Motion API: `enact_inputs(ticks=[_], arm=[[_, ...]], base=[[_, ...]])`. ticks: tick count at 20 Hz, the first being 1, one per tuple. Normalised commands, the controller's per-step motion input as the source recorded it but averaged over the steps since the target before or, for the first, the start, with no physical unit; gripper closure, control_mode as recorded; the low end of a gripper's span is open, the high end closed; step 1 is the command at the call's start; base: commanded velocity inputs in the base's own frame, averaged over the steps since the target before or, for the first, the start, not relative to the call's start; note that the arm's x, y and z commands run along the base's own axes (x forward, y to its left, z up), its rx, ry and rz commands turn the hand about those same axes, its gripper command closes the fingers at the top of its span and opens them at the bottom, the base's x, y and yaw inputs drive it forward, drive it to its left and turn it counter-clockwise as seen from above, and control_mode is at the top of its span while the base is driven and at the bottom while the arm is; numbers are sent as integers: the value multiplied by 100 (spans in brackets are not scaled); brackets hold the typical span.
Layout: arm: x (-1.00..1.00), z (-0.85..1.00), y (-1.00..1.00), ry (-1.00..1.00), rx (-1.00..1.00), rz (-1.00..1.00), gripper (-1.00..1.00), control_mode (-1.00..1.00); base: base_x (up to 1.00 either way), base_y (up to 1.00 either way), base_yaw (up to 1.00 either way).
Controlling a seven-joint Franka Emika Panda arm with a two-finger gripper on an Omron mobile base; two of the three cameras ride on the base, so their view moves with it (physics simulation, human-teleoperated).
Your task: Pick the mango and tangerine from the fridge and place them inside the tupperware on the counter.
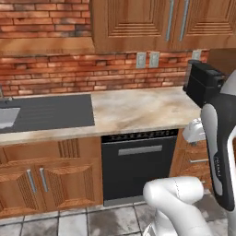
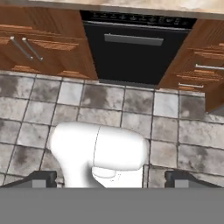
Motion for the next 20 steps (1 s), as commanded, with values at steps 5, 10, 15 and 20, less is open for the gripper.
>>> enact_inputs(ticks=[5,10,15,20], arm=[[0,0,0,0,0,0,-100,100],[0,0,0,0,0,0,-100,100],[0,0,0,0,0,0,-100,100],[0,0,0,0,0,0,-100,100]], base=[[-18,-96,11],[-100,-23,0],[-100,-25,-2],[-39,-76,-12]])
